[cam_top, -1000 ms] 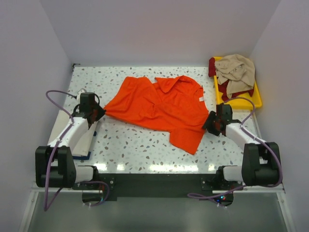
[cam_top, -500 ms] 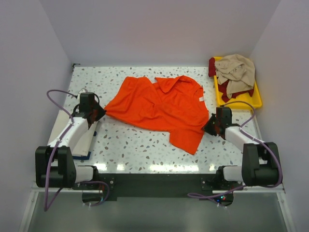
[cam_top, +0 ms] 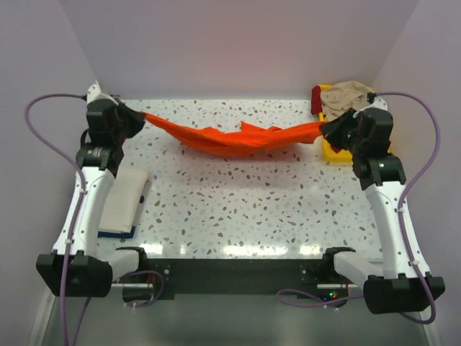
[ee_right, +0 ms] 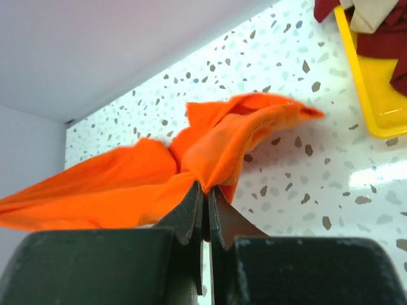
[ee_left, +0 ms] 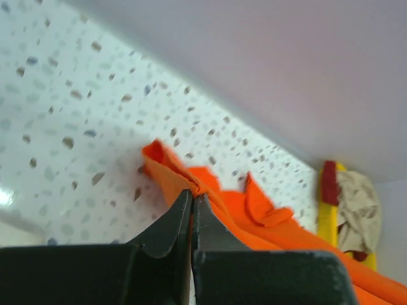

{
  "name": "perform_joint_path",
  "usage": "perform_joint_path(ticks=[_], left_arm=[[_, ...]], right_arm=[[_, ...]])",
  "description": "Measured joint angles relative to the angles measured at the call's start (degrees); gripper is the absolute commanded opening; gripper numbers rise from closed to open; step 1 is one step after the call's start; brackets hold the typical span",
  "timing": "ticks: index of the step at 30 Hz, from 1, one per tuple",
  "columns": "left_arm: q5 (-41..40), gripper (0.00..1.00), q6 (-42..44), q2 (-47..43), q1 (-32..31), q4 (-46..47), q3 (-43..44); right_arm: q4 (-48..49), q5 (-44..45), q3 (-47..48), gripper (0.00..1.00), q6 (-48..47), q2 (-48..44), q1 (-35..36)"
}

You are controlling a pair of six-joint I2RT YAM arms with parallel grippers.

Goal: Fold and stack the t-shirts
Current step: Flatten the tshirt out

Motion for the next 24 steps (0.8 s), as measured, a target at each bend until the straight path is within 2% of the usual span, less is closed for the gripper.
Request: perform_joint_path(ticks=[8, 13, 16, 20, 24], left_arm=[[0.63, 0.00, 1.38, -6.97, 0.00, -4.61, 23.10], [1.03, 0.00, 1.44, -8.52, 0.00, -5.60, 31.41], [1.44, 0.00, 1.44, -7.80, 0.00, -5.33, 32.94], [2.16, 0.00, 1.42, -3.89, 0.02, -3.98, 31.67], [3.69, 0.00, 1.40, 5.25, 0.15, -1.18, 30.99]], right_arm=[[-12.07, 1.77, 22.38, 0.00, -1.86, -1.57, -0.96], [-15.19, 1.38, 33.09, 0.00, -2.97, -2.25, -0.96], [-14.69, 0.59, 35.01, 0.00, -3.32, -2.89, -0.96], [-10.71, -2.34, 33.07, 0.00, -3.23, -2.05, -0.98], [-2.32, -6.27, 28.92, 0.00, -2.12, 3.41, -1.01]])
